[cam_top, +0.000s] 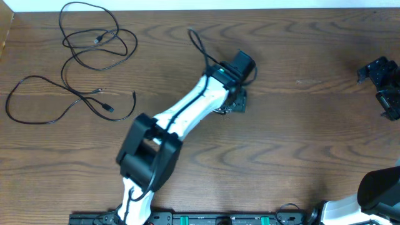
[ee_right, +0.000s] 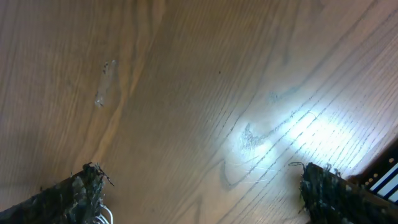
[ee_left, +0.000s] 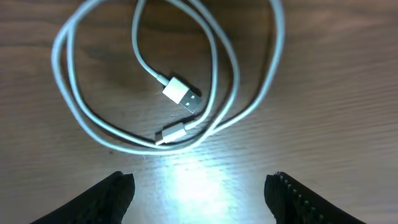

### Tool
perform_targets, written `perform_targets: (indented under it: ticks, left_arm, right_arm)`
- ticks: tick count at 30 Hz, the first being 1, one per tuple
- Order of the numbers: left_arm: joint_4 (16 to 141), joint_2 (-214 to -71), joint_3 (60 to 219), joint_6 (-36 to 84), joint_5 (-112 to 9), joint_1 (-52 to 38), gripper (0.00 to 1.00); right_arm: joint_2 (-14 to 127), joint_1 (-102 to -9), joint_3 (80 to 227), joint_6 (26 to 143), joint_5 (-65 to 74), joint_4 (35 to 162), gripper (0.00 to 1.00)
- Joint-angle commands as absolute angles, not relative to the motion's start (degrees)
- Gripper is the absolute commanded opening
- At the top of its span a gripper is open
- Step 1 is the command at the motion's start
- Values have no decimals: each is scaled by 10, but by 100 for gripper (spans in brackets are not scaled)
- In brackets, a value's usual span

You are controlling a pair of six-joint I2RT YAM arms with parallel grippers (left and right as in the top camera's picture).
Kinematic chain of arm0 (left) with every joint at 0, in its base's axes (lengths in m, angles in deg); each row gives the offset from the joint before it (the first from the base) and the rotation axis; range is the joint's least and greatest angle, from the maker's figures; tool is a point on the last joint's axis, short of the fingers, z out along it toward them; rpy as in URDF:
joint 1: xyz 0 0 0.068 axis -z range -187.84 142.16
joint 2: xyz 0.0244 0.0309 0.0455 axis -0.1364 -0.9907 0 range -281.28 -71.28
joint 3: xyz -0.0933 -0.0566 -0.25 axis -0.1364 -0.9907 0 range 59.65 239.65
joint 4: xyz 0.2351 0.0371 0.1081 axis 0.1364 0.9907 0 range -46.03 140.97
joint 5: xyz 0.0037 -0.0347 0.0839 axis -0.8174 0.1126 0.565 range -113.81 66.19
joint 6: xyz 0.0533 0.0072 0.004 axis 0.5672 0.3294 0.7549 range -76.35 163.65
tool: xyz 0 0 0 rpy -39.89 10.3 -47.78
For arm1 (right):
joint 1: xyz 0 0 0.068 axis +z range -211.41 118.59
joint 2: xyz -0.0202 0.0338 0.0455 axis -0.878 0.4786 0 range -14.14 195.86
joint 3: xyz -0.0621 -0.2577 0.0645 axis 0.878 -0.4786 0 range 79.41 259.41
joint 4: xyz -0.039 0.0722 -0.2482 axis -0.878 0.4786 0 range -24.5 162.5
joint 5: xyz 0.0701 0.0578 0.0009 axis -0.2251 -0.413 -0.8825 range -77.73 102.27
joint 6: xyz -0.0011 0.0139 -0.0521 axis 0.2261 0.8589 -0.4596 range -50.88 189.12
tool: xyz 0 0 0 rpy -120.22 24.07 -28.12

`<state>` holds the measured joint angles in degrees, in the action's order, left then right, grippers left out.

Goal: Untangle cables

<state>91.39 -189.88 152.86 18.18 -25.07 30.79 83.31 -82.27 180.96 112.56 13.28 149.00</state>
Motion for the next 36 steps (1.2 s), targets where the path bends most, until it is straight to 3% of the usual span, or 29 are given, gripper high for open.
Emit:
perform_targets:
  ticks: [1,11,23,27,29,33,36]
  left_arm:
    - [912,-1928,1526,212,-201,303,73]
    - [898,-1966,1526,320,-203,315,78]
    - [866,-1985,1526,327,-209,315,76]
    - [865,-1994,1526,327,-249,315,70]
    - [862,-1994,1526,327,-248,315,61]
    - [861,-1994,1526,327,-249,315,56]
    - [863,-1994,1526,327,-249,315,42]
  right_arm:
    - [833,-822,1809,1132,136,1491,99]
    - [833,-822,1809,1132,136,1491,99]
    - [833,-822,1809,1132,136,1491,99]
    - [833,-822,1809,1132,136,1491,99]
    - [833,-822,1809,1132,136,1491,99]
    - [833,-822,1809,1132,136,1491,99]
    - [833,-822,1809,1132,136,1491,99]
